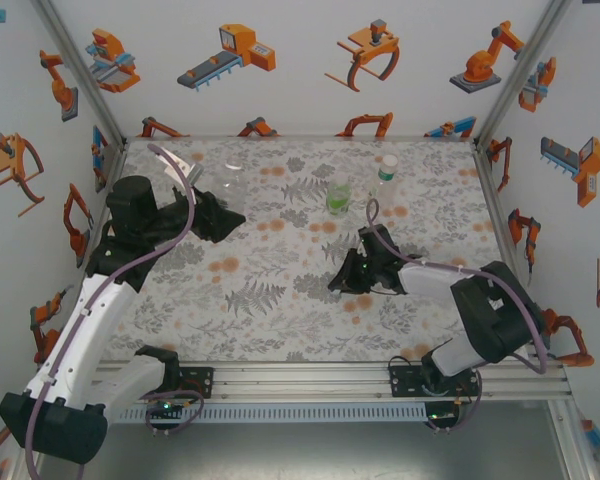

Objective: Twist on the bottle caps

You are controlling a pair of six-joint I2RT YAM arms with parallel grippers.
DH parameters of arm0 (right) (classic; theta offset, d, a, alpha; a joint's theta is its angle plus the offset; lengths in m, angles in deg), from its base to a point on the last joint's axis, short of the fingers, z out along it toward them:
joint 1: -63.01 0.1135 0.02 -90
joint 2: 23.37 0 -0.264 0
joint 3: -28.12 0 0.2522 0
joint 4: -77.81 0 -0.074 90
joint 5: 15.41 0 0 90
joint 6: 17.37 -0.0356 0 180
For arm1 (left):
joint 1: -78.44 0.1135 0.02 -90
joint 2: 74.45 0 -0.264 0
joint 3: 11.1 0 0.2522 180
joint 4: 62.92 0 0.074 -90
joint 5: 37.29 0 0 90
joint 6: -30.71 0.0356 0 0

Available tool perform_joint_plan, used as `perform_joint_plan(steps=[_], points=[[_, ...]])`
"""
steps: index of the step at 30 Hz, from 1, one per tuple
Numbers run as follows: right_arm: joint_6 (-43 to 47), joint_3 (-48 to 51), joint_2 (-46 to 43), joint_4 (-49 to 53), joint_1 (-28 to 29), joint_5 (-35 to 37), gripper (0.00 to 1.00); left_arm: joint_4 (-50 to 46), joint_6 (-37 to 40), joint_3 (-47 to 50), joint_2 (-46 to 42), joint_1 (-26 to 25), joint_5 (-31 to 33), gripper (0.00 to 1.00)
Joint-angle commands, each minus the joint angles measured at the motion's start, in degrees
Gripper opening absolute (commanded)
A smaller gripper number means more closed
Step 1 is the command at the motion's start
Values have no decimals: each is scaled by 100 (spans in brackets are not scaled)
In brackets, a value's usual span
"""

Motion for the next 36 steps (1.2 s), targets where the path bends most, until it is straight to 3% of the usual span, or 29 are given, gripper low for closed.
perform_joint_plan(steps=[1, 10, 18, 28, 36], points=[[-11, -139, 46, 460, 22, 285, 22, -83, 148, -203, -143, -21, 20, 9], [181, -270, -164, 1842, 26, 918, 36, 11, 102, -207, -44, -21, 12, 9], [536, -746, 121, 2399, 77, 1033, 40, 64, 83, -240, 24, -29, 9, 9], [1263, -2152, 1083, 3835, 829, 2169, 44, -32, 108, -264, 36, -25, -3, 9], [1429, -2793, 1566, 4299, 1260, 2641, 43, -194, 218, -267, -14, -16, 12, 9]])
